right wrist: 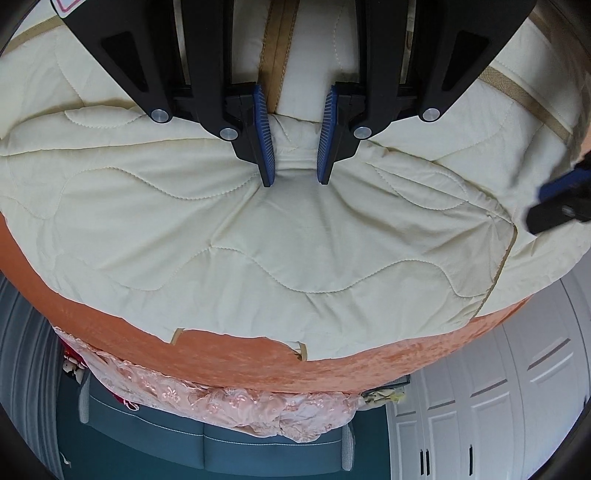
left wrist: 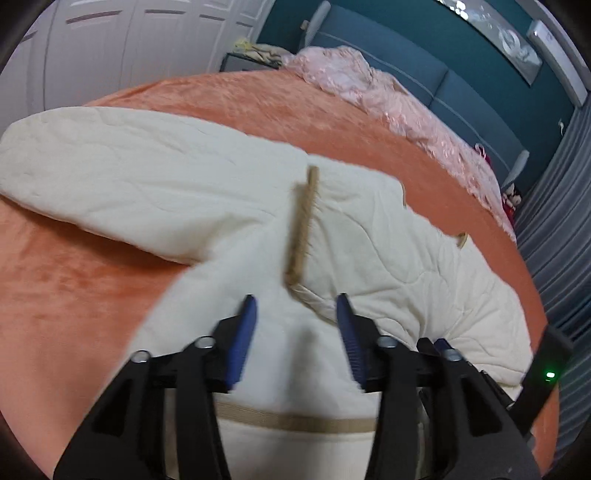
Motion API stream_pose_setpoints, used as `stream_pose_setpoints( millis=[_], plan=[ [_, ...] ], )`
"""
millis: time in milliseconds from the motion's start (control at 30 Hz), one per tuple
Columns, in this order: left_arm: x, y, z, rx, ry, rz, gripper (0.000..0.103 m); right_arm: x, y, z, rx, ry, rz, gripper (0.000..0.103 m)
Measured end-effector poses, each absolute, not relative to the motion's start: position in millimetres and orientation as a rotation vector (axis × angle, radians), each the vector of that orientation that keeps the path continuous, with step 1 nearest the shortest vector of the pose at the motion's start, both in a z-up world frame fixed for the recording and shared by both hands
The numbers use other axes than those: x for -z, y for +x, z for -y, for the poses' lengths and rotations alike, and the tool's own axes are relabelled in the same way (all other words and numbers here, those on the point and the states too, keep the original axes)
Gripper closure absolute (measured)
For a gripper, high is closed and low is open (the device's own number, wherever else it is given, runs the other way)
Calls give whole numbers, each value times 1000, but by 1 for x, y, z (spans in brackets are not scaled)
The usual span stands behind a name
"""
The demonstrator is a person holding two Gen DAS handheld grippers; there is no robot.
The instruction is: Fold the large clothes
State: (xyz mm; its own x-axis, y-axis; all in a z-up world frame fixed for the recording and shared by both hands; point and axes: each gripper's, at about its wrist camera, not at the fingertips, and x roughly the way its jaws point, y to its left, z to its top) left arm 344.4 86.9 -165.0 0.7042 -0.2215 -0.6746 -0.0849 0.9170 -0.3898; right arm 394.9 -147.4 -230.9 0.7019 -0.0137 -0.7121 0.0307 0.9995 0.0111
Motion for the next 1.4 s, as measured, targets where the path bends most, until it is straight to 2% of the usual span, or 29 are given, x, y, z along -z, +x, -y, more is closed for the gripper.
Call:
stream_pose_setpoints(
  millis=[133, 167, 267, 367, 533, 600, 667, 700, 767, 933, 1100, 1200, 1300, 1367, 1400],
  plan=[
    [142, 329, -185, -61, -437, -720, 30, 230, 394, 149, 23, 28, -789, 82],
    [142, 332, -213, -110, -455, -732, 29, 229, 394, 150, 22, 29, -788, 82],
    [159, 345, -306, -270, -573, -794, 30, 229, 394, 148, 24, 26, -788, 82],
    [176, 350, -381, -405, -718, -783, 32, 229, 395, 149, 25, 23, -786, 82],
    [187, 364, -423, -435, -822, -735, 38, 229, 395, 149, 25, 25, -786, 82],
    [187, 376, -415, -423, -787, -739, 56, 230, 395, 148, 25, 25, -786, 82],
    [187, 385, -412, -391, -776, -767, 95, 230, 395, 148, 24, 26, -786, 82],
    [185, 389, -408, -371, -772, -775, 96, 230, 395, 148, 24, 26, -785, 82],
    [168, 397, -391, -351, -714, -756, 98, 230, 395, 149, 23, 29, -784, 82],
    [82, 409, -297, -179, -473, -652, 99, 226, 396, 149, 14, 48, -781, 82],
    [1, 408, -135, 167, -319, -584, 98, 215, 391, 157, -7, 102, -770, 80],
    [-8, 398, -36, 369, -267, -628, 98, 195, 368, 169, -33, 195, -721, 71],
    [21, 387, 42, 503, -228, -728, 91, 175, 330, 185, -47, 220, -664, 52],
    [51, 380, 71, 530, -222, -812, 71, 167, 307, 202, -41, 209, -657, 45],
    [66, 376, 78, 535, -232, -842, 66, 164, 300, 211, -34, 205, -663, 43]
  ],
)
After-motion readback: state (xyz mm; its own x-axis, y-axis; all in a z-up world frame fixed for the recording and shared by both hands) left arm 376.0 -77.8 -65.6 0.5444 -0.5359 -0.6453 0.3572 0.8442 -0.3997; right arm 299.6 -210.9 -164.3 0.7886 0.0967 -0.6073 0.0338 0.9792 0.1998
